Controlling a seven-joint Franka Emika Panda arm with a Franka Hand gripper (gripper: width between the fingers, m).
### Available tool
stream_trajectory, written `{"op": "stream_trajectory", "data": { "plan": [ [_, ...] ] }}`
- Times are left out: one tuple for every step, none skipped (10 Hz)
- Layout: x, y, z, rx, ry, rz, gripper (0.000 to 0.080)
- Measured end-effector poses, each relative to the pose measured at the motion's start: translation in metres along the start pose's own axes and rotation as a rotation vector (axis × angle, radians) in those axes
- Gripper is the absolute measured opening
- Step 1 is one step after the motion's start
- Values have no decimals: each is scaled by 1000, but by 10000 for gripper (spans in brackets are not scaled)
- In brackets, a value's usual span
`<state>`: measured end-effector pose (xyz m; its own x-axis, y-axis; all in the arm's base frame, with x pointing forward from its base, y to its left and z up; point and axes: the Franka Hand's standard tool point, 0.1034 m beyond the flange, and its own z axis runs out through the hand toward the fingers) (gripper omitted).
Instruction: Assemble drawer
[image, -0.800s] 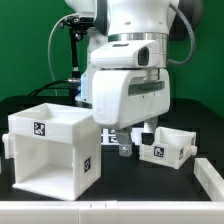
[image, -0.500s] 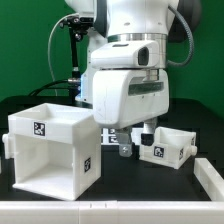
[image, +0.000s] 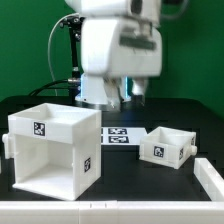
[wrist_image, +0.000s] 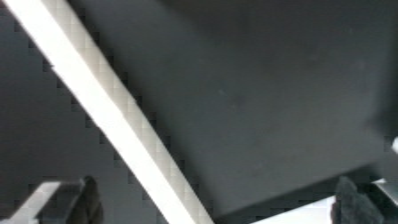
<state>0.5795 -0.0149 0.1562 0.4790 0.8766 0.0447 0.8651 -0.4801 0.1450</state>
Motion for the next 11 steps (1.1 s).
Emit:
{"op": "stream_trajectory", "data": {
  "plan": [
    [-22, 9, -7, 13, -10, -68, 650],
    [-45, 20, -8, 28, -18, -70, 650],
    [-51, 19, 0, 42, -24, -60, 650],
    [-49, 18, 3, 45, -25, -65, 650],
    [-49, 18, 3, 45, -25, -64, 650],
    [-50, 18, 3, 45, -25, -63, 650],
    [-50, 18, 5, 49, -27, -57, 650],
    [-55, 18, 13, 61, -33, -74, 650],
    [-64, 25, 18, 63, -37, -95, 650],
    [-72, 33, 28, 67, -41, -96, 650],
    [-76, 40, 41, 76, -45, -96, 650]
  ]
}}
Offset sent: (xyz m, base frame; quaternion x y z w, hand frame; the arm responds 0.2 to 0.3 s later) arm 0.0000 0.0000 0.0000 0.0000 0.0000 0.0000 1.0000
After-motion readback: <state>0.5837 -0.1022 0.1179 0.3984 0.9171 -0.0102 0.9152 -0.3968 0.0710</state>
